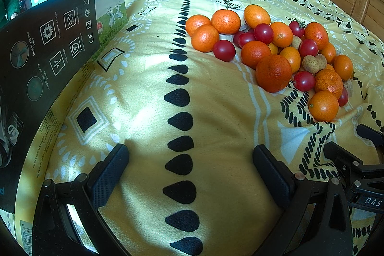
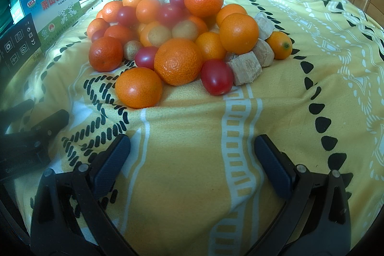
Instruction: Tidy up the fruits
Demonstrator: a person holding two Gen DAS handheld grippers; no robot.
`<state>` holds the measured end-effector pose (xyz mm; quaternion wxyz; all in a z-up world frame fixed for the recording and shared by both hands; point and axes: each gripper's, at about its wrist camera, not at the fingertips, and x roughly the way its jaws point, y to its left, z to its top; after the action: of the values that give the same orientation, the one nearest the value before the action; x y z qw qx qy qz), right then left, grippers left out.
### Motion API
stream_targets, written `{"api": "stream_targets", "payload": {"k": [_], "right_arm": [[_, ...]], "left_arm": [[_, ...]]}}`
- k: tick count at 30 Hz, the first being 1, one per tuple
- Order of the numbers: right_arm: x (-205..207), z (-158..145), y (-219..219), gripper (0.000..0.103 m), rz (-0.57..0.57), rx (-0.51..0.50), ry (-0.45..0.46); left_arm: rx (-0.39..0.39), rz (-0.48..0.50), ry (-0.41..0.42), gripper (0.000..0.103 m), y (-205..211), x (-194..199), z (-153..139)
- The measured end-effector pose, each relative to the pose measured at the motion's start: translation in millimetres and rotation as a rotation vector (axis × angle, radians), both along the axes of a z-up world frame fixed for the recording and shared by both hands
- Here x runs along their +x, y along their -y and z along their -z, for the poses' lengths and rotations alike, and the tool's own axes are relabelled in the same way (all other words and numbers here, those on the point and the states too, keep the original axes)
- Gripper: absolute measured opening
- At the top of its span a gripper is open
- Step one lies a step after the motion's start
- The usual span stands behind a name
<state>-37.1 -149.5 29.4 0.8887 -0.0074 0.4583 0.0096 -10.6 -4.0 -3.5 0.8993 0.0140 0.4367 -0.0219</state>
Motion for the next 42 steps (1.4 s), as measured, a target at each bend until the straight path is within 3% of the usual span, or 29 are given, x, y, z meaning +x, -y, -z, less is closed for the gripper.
{"api": "stream_targets", "payload": {"k": [35,42], "right_arm": [[4,-1,1,0.103,0.002,-0.015,-0.013],[7,-1,2,0.103,-0.009,0.0,-0.024]], "left_arm": [[-0.002,0.004,-0.011,0.103,-1,8,-2],[-0.016,-0.006,-0.053,0.103,-3,13,-3]]}}
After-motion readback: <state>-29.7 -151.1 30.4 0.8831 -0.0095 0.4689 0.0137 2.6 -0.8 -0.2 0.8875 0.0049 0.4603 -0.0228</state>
